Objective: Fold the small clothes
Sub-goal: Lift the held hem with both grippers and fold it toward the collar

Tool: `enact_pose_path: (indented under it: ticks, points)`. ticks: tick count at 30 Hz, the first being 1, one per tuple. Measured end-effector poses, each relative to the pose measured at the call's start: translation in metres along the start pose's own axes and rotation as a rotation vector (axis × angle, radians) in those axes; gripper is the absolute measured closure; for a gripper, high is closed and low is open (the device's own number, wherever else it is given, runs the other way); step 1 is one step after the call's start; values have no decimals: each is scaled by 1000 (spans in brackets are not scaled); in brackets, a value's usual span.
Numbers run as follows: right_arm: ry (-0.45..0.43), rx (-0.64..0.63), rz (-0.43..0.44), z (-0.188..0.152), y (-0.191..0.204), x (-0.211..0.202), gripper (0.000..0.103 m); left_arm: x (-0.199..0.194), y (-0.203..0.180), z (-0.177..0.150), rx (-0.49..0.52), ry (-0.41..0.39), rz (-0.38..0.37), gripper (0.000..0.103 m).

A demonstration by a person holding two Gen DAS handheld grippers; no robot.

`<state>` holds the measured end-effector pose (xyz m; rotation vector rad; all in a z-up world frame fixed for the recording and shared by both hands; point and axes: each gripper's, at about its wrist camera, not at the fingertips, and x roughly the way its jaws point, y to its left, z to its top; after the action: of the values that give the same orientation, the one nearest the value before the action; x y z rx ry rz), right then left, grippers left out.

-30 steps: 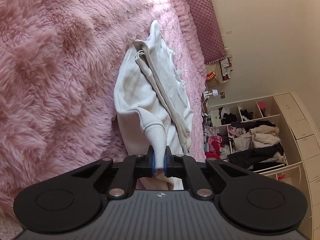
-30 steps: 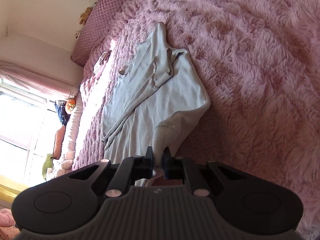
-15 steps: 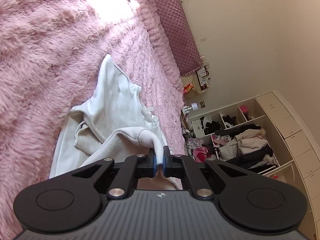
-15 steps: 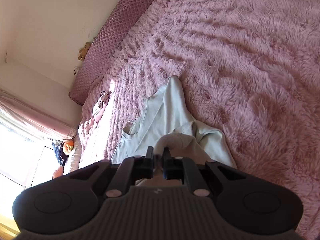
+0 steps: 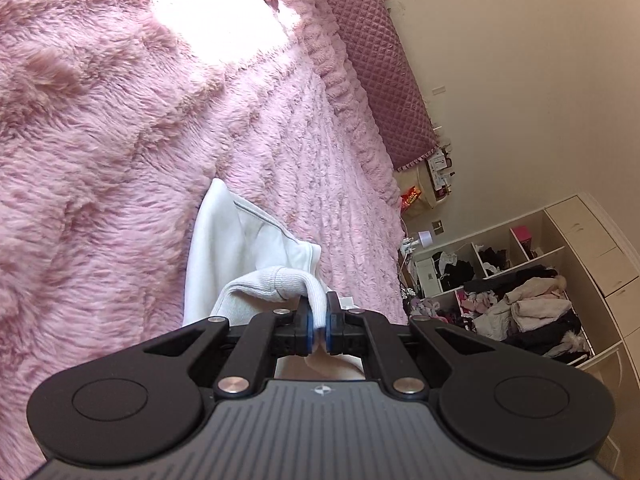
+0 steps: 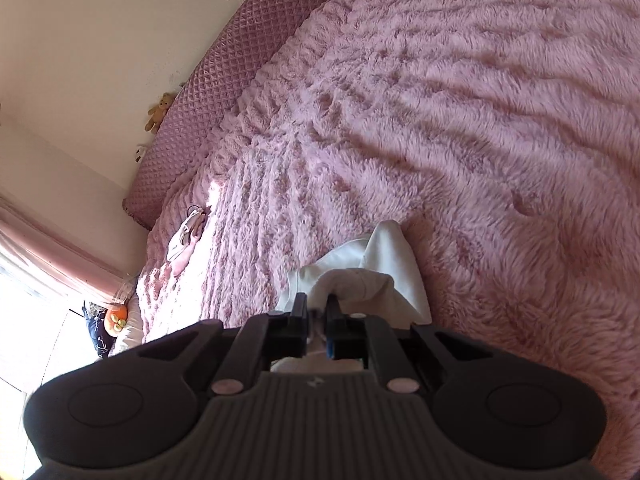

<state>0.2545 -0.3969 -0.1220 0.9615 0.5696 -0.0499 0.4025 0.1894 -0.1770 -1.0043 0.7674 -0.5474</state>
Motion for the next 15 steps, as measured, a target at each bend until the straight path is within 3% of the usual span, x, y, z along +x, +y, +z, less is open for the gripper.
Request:
enact_pose_path:
  ticks: [11,15]
  points:
    - [19,-37,-87,11,-21,87,100,42,20,18,21,-19,110,98]
    - [12,-6,-51,16,-26,91,88,40,19,27,-18,-15,169,95]
